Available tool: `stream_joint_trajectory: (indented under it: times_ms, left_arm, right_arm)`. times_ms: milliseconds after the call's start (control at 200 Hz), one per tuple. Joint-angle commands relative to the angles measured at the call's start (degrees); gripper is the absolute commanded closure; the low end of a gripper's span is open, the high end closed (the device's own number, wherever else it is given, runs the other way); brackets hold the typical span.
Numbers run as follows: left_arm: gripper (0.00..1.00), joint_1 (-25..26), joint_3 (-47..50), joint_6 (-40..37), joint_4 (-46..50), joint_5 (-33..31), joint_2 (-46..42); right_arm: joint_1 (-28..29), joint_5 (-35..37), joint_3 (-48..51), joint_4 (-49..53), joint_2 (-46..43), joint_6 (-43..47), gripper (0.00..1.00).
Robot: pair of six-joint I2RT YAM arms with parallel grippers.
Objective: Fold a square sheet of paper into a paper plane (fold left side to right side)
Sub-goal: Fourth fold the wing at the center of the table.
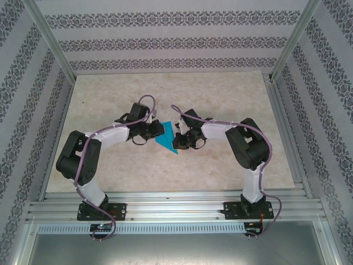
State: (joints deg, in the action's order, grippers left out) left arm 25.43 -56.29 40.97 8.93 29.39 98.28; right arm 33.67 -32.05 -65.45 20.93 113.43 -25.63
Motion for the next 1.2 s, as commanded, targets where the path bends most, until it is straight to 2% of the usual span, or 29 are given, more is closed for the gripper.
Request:
stream_joint_trajectory:
  times_ms: [0,265,694,1194]
  left_arm:
    - [0.91,3.4,1.0,3.7,-6.4,2.4,1.4]
    - [0.96,5.7,1.4,8.1,-10.2,-0.5,5.9]
    - [1.0,4.8,3.4,9.4,-9.1,-6.6,6.7]
    - [0.98,4.9,3.0,9.1,-12.6,-1.6,6.3]
  right_arm:
    - [1.6,7.6,3.1,9.2,5.4,0.0,0.95]
    - [1.7,7.9,3.1,9.4,5.3,0.0,0.97]
    - [1.7,8.1,3.0,9.7,5.4,0.2,0.98]
    - [1.7,8.1,2.9,9.7,5.3,0.3,0.98]
